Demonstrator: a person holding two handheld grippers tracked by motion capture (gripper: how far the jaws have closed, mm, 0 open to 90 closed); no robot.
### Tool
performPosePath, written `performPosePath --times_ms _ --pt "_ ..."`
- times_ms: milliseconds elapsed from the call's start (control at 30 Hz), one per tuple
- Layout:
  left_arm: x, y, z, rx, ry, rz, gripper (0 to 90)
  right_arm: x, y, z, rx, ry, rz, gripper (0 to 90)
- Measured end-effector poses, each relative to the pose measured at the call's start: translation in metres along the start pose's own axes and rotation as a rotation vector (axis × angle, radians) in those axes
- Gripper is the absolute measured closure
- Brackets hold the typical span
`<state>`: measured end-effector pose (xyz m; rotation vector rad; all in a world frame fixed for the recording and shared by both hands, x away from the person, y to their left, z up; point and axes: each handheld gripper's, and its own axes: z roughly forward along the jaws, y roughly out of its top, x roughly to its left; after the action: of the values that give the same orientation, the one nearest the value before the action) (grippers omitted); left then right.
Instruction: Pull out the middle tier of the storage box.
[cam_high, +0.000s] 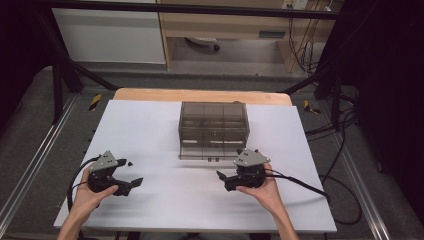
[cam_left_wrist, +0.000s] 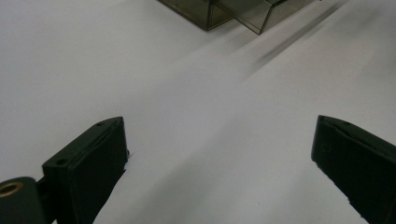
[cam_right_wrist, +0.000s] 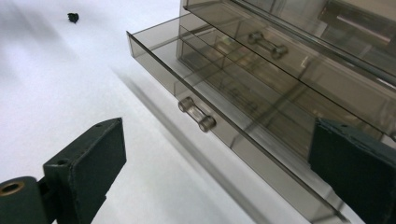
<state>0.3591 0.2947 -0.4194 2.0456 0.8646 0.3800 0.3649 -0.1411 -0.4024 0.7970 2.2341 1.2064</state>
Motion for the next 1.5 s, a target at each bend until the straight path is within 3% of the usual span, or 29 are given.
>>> performPosePath --times_ms 567,1000,1500 --pt "0.000 0.000 0.000 0.004 -0.005 -0.001 3.0 -0.027 -0.030 -0.031 0.038 0.068 0.132 0.8" --pt "0.002 0.000 0.001 0.015 -0.014 -0.007 2.6 -0.043 -0.057 -0.043 0.056 0.068 0.220 0.7" --pt "0.002 0.002 0.003 0.023 -0.008 -0.004 2.5 -0.050 -0.069 -0.046 0.062 0.065 0.245 0.8"
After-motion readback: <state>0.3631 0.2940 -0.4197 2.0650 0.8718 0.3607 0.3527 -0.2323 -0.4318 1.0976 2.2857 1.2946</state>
